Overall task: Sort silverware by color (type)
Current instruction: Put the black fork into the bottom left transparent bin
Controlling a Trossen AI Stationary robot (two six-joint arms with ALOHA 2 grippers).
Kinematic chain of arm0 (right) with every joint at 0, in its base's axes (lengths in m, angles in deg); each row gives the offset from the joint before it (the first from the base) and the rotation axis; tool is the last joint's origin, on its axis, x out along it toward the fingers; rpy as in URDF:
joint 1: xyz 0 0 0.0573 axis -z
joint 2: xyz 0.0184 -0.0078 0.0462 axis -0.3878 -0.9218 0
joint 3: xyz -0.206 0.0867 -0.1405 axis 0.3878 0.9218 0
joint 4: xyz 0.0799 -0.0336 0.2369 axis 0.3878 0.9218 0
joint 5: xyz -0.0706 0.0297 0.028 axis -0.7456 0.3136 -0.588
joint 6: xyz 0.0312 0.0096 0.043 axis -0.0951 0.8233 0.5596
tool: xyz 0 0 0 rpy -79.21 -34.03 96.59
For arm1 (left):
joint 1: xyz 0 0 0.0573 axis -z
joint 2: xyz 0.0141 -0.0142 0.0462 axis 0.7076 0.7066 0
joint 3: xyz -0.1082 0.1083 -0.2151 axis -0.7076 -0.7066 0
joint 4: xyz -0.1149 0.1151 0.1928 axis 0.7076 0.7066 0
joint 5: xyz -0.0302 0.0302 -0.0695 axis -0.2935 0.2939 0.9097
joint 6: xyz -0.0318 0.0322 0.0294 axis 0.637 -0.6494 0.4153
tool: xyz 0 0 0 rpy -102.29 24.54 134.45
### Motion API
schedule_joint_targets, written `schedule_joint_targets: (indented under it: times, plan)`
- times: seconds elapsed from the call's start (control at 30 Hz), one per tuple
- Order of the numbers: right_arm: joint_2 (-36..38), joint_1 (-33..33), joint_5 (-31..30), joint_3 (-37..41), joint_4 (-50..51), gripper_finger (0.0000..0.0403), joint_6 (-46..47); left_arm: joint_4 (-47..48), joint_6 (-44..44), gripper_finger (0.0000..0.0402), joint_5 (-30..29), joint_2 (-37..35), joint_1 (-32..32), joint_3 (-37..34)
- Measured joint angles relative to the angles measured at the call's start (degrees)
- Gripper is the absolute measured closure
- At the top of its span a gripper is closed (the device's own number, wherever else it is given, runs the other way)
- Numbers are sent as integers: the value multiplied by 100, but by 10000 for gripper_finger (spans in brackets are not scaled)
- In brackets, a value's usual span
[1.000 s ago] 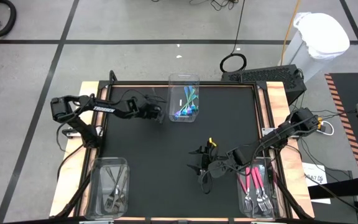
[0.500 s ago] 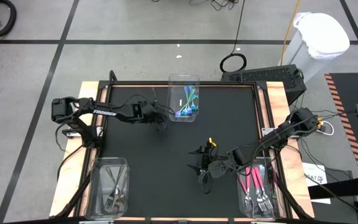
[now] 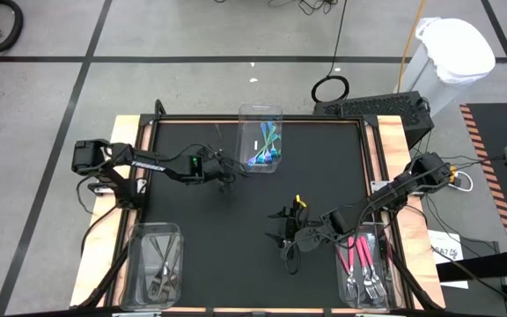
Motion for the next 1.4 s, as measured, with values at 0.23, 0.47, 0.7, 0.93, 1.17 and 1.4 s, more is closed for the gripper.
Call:
schedule_joint_targets:
  times: [0.23,0.47,0.7,0.93,1.17,1.4]
  plan:
    - [0,0,0,2,-4,161,4,-77,-170,191,-322,276,-3,4]
    - [4,-1,0,2,-7,161,4,-364,-641,182,-540,558,-2,1]
    - [4,-2,0,2,-7,161,7,-434,-879,182,-676,626,-2,-2]
    - [4,-2,0,2,-4,161,7,-513,-1152,182,-677,646,-2,-43]
    - [4,-2,2,2,-2,161,7,-516,-1778,182,-1094,952,-4,-61]
    - [4,-2,2,2,0,161,7,-700,-1989,182,-1231,1264,7,-44]
